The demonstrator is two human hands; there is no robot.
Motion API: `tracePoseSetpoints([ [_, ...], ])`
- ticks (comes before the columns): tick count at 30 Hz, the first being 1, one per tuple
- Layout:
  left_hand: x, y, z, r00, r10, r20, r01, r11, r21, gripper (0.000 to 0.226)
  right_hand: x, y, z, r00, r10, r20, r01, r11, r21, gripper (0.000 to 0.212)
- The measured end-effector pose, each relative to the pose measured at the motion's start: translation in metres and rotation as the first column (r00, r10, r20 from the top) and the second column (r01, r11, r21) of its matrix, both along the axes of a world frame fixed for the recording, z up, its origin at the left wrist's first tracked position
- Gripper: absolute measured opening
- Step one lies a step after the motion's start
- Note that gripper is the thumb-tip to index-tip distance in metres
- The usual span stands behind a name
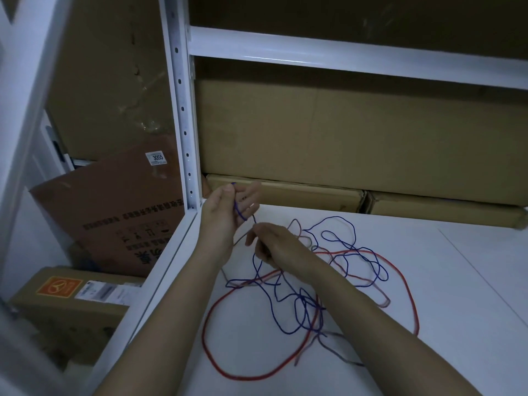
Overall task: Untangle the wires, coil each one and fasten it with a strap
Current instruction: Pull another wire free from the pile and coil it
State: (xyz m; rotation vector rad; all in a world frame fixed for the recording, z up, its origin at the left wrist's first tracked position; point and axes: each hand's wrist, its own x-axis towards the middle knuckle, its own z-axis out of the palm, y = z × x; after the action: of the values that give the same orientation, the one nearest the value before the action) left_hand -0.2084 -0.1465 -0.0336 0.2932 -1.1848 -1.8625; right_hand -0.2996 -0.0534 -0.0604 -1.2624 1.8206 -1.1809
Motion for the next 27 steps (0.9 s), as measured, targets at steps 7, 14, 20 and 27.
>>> tracePoseSetpoints([
  [7, 0.0, -0.01, -0.016, 0.964, 0.094, 0.251, -0.01, 0.949, -0.315, 0.024, 0.007, 0.022, 0.011, 0.615, 0.031, -0.788, -0.057, 0.998, -0.005, 0.03],
  [14, 0.002, -0.002, -0.032, 0.896, 0.027, 0.444, 0.206, 0.86, -0.468, 0.027, -0.014, 0.022, 0.04, 0.494, -0.137, -0.859, -0.155, 0.958, -0.242, 0.021],
  [20, 0.011, 0.001, -0.029, 0.864, -0.155, 0.479, 0.357, 0.859, -0.367, 0.038, -0.041, 0.01, 0.028, 0.769, -0.302, -0.563, 0.044, 0.904, -0.425, 0.006],
  [27, 0.011, 0.003, -0.014, 0.954, -0.282, 0.102, 0.283, 0.959, 0.009, 0.031, -0.048, 0.005, -0.005, 0.936, -0.207, -0.284, 0.133, 0.957, -0.26, 0.019],
])
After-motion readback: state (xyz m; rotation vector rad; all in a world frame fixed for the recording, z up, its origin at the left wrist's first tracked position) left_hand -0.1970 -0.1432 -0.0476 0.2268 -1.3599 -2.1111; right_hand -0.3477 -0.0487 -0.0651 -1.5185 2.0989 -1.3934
